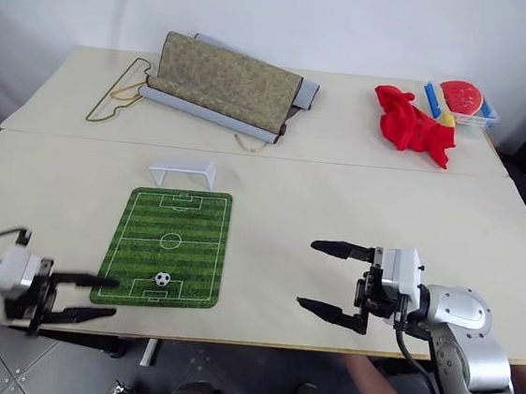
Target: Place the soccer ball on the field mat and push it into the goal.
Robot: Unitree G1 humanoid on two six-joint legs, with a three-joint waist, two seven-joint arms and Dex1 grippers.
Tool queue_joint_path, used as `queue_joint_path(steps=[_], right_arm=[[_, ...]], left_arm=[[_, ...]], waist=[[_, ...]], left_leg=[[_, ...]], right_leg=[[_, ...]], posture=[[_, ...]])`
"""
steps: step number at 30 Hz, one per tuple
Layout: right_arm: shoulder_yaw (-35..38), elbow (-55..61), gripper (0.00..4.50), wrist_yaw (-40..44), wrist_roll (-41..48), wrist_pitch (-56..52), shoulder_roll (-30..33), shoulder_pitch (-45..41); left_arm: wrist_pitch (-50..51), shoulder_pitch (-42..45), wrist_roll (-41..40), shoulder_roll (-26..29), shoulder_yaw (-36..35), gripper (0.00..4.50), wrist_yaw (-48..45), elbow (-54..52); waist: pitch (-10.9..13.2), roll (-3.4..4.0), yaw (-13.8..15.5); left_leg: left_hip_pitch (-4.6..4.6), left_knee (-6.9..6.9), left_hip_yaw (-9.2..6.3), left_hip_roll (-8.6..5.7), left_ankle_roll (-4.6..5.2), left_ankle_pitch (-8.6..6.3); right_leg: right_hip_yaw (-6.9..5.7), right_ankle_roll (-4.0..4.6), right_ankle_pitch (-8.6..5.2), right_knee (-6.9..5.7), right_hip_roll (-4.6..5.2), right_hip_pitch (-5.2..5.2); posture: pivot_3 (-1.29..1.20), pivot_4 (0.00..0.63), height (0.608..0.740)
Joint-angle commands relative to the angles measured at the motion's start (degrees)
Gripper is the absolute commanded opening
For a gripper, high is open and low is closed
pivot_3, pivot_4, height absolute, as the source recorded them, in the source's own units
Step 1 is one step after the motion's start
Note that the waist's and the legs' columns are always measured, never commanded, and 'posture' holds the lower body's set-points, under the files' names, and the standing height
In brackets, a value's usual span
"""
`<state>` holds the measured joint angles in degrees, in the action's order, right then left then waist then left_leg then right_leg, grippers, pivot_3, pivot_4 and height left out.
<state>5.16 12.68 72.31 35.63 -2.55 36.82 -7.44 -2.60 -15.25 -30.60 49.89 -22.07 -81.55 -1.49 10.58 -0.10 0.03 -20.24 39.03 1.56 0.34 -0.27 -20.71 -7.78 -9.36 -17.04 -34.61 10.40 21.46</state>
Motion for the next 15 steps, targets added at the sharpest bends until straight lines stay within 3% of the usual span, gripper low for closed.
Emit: queue_joint_path(steps=[1, 3, 4, 15], right_arm=[[0.39, 0.64, 4.50, 1.62, 1.23, 1.02, -0.54, -1.42], [-0.71, 0.43, 4.50, 4.70, 0.52, 2.43, -0.16, -0.92], [-1.30, 0.23, 4.50, 6.33, -0.11, 3.46, 0.01, -0.70], [-1.73, -2.78, 4.50, 7.86, -2.43, 5.95, -0.03, -2.07]], left_arm=[[-2.36, -3.37, -0.36, -1.16, -2.26, 0.85, -0.46, -2.36], [-2.73, -4.84, -0.29, -2.20, -1.56, 0.17, 0.25, -3.81], [-2.59, -5.14, -0.31, -2.63, -1.08, 0.05, 0.53, -4.34], [2.12, 0.72, 1.82, -7.65, 7.33, 0.05, 7.97, -7.82]], waist=[[0.02, 0.04, 0.51], [0.02, 0.04, 1.01], [0.02, 0.04, 1.15], [0.02, 0.05, 1.28]], left_leg=[[-0.01, 0.02, -0.01, 0.01, 0.00, 0.00], [-0.02, 0.02, 0.01, 0.00, 0.03, -0.03], [-0.02, 0.02, 0.01, 0.01, 0.03, -0.06], [0.00, 0.02, 0.12, 0.18, 0.00, -0.12]], right_leg=[[-0.01, 0.01, 0.01, 0.01, 0.00, 0.00], [0.02, 0.02, 0.01, 0.06, 0.01, 0.00], [0.02, 0.02, 0.02, 0.10, 0.00, 0.00], [0.05, 0.05, 0.04, 0.16, -0.17, 0.00]], posture=[[0.00, 0.150, 0.740], [0.00, 0.150, 0.740], [0.00, 0.150, 0.740], [0.00, 0.150, 0.740]])
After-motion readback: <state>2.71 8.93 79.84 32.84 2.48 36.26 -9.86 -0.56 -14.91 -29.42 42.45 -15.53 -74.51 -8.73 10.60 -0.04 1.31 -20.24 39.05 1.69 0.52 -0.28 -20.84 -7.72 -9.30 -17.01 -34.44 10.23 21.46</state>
